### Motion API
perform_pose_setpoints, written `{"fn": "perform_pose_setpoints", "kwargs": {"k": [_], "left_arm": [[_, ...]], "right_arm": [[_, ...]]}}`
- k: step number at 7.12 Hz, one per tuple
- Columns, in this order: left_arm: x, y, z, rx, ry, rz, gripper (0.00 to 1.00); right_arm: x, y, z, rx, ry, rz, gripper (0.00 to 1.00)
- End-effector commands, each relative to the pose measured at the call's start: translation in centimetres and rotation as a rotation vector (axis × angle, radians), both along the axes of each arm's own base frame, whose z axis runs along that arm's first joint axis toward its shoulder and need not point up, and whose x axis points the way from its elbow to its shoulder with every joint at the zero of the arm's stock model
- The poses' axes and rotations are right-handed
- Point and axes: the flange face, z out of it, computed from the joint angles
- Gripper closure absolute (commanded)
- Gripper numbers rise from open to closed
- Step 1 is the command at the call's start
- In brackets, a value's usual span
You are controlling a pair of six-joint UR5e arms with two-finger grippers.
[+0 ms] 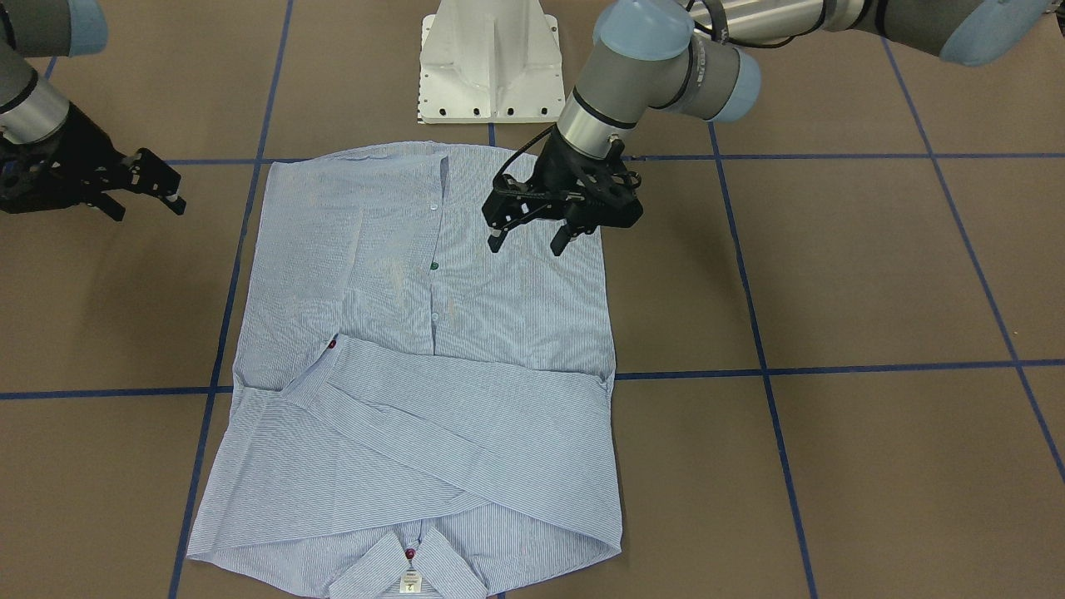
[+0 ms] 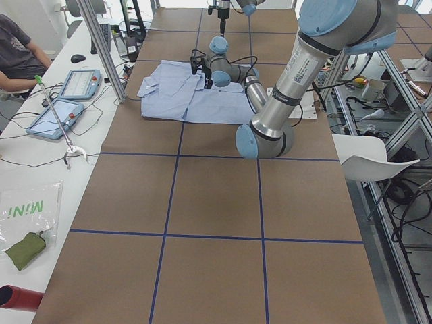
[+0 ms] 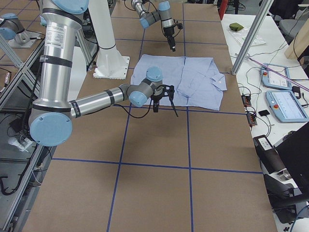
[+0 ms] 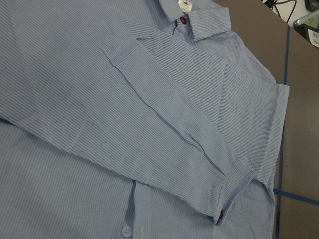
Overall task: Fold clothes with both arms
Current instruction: 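Move the right gripper to the hem corner nearest it while the left arm withdraws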
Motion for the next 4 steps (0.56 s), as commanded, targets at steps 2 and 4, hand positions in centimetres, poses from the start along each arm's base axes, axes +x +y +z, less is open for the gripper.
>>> {"fn": "perform_pose_setpoints", "kwargs": {"k": [2,4], "left_arm": [[-2.1,1.3,2.0,-0.002,-0.009,-0.002,0.01],[-2.1,1.3,2.3,-0.003,-0.012,-0.005,0.01]], "right_arm": [[-9.4,8.1,-2.0,-0.05,0.038,-0.011,0.0],[-11.7,10.4,-1.5,-0.046,0.065,-0.048,0.01]]}}
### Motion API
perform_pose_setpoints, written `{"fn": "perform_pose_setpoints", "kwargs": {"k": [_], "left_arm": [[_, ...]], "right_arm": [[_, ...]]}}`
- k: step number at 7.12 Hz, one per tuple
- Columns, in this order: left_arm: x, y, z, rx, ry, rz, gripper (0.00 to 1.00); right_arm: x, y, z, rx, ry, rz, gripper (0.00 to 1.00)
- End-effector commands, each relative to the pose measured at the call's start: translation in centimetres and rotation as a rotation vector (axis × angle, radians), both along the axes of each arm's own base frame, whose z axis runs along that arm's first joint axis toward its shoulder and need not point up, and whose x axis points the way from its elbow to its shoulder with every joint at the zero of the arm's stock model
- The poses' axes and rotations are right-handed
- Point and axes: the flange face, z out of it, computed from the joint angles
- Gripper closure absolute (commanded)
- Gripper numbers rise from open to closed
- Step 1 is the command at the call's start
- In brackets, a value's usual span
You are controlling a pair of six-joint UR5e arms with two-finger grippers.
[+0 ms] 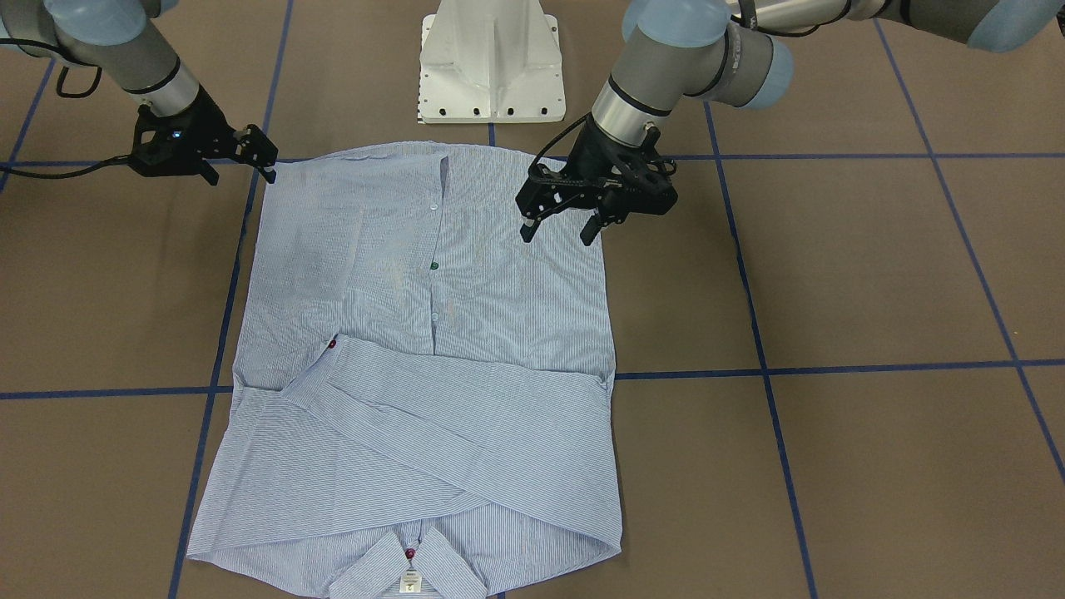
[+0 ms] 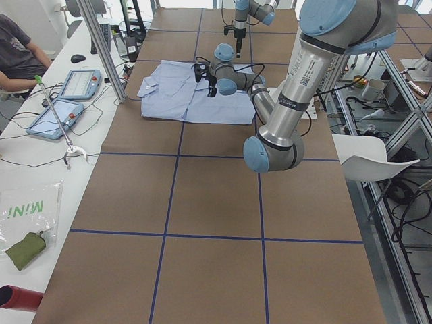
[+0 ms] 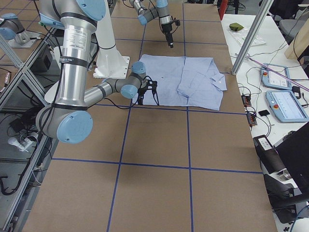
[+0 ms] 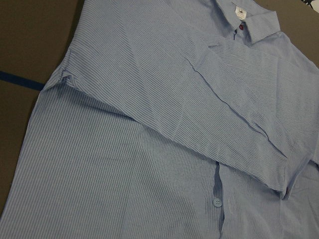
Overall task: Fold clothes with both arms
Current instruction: 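Move the right gripper to the hem corner nearest it while the left arm withdraws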
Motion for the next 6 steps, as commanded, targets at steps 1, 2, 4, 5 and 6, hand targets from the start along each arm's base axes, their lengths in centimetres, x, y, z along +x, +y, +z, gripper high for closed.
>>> {"fn": "perform_pose_setpoints", "kwargs": {"k": [1,2,4,5,6], "left_arm": [[0.0,0.2,0.1,-0.001,0.0,0.0,0.01],[0.0,0.2,0.1,-0.001,0.0,0.0,0.01],[0.1,0.2,0.1,0.0,-0.001,0.0,0.01],[0.1,0.2,0.1,0.0,-0.001,0.0,0.01],[0.1,0.2,0.1,0.0,-0.001,0.0,0.01]], "right_arm": [[-1.7,1.8,0.7,-0.006,0.021,-0.032,0.06],[-2.0,1.8,1.0,-0.011,0.026,-0.035,0.13],[-2.7,1.8,1.7,-0.019,0.036,-0.044,0.18],[-2.9,2.0,1.9,-0.021,0.038,-0.052,0.22],[-3.2,2.1,1.9,-0.022,0.039,-0.056,0.22]]}}
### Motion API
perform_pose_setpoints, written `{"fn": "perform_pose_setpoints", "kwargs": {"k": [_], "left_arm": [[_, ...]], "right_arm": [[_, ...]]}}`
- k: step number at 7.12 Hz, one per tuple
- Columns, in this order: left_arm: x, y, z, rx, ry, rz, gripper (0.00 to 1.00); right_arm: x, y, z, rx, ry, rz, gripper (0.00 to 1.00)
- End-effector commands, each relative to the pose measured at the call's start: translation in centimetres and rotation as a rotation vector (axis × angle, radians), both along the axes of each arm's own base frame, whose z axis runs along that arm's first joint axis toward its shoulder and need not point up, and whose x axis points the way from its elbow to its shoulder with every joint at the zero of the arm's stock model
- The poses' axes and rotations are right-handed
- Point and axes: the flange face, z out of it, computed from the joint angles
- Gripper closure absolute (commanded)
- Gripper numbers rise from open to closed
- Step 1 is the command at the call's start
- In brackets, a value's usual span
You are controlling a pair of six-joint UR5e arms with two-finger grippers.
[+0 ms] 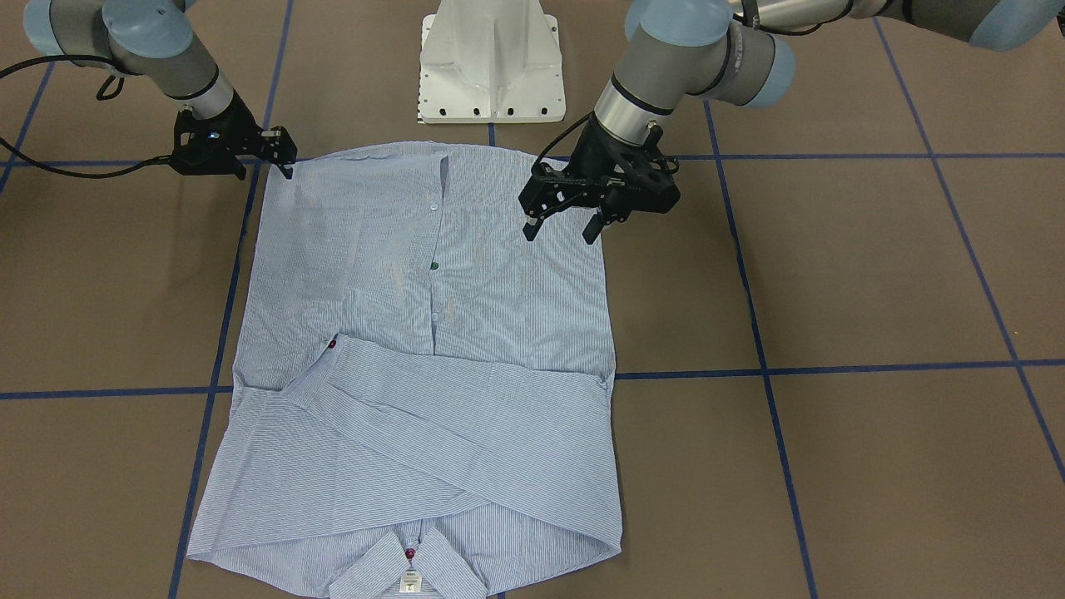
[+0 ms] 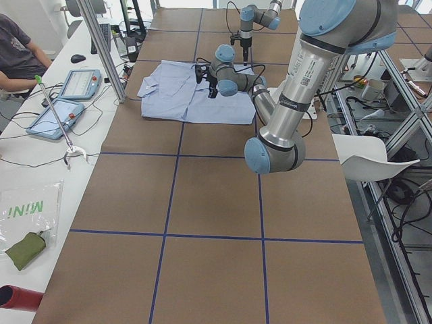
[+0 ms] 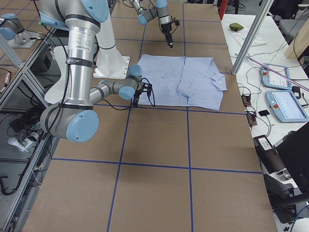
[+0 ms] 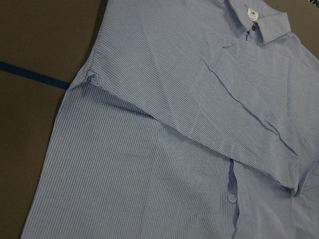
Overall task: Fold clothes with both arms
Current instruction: 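Move the right gripper to the hem corner nearest it while the left arm withdraws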
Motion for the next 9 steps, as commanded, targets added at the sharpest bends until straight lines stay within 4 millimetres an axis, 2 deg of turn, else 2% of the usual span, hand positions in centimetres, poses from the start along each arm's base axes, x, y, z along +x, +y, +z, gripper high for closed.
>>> {"fn": "perform_pose_setpoints", "kwargs": {"k": [1,2,5,9], "left_arm": [[0.0,0.0,0.0,0.001,0.0,0.001,0.01],[0.01,0.0,-0.09,0.001,0.001,0.0,0.01],[0.0,-0.01,-0.11,0.002,0.002,-0.001,0.01],[0.0,-0.01,-0.21,0.003,0.004,-0.001,0.01]], "right_arm": [[-0.89,0.19,-0.21,-0.005,0.008,-0.012,0.22],[-1.49,0.2,-0.54,-0.012,0.022,-0.018,0.23],[-1.8,0.08,-0.85,-0.02,0.027,-0.022,0.35],[-1.69,0.45,-0.61,-0.054,0.022,-0.052,0.39]]}}
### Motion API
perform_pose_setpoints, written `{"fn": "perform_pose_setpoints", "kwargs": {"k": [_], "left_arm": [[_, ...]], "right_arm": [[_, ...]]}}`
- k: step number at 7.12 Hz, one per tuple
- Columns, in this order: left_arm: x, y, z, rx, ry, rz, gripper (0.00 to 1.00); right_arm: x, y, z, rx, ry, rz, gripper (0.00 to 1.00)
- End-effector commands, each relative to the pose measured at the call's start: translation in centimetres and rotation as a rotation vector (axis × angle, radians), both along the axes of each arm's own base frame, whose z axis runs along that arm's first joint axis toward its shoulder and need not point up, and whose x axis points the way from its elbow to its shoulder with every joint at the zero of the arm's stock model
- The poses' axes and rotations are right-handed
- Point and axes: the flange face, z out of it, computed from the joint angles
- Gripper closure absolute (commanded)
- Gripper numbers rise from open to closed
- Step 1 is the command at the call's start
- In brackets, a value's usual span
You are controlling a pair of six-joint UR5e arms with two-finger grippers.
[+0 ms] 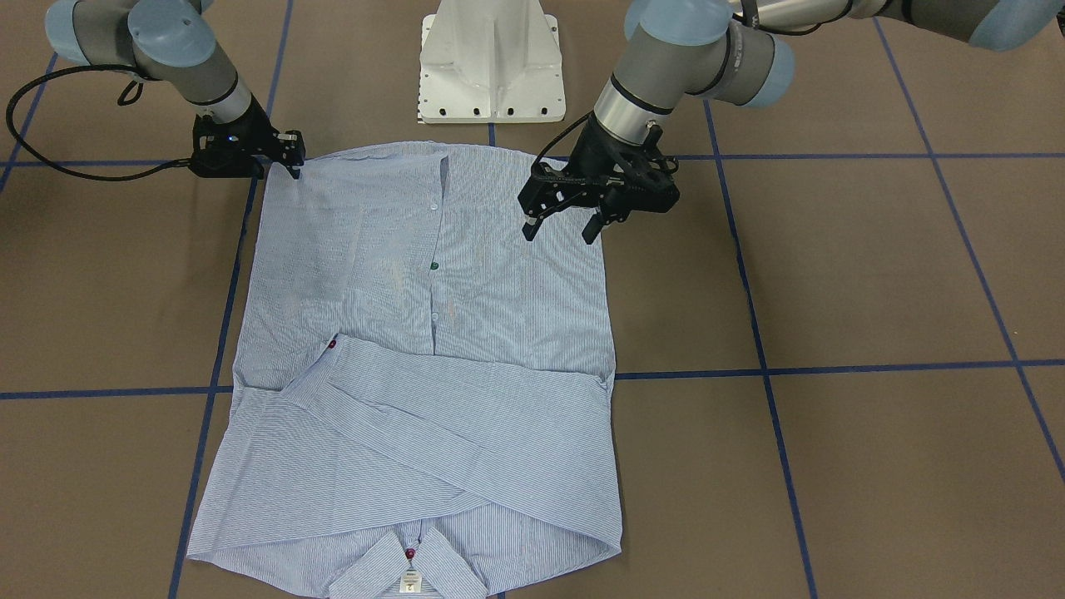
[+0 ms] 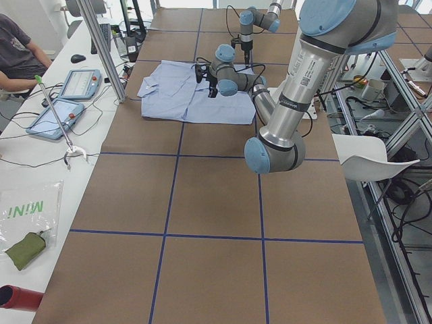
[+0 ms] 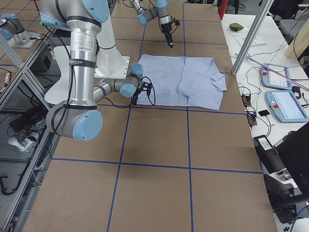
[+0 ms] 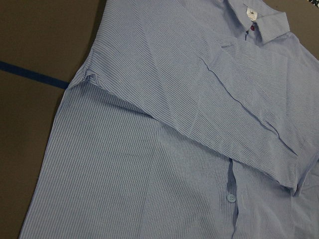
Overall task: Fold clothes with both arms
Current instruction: 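Move the right gripper to the hem corner nearest it while the left arm withdraws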
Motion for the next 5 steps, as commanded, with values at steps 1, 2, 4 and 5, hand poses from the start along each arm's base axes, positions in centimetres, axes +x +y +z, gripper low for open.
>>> {"fn": "perform_pose_setpoints", "kwargs": {"k": [1,2,4,5], "left_arm": [[0.1,0.1,0.0,0.001,0.001,0.002,0.01],[0.1,0.1,0.0,0.001,0.001,0.002,0.01],[0.1,0.1,-0.1,0.003,0.002,0.004,0.01],[0.2,0.1,0.0,0.0,0.0,0.003,0.01]], "right_arm": [[0.1,0.2,0.2,-0.018,0.0,-0.014,0.39],[0.1,0.2,0.4,-0.024,0.002,-0.018,0.39],[-0.4,0.1,1.2,-0.03,0.016,-0.018,0.39],[-0.5,0.1,1.4,-0.031,0.019,-0.02,0.39]]}}
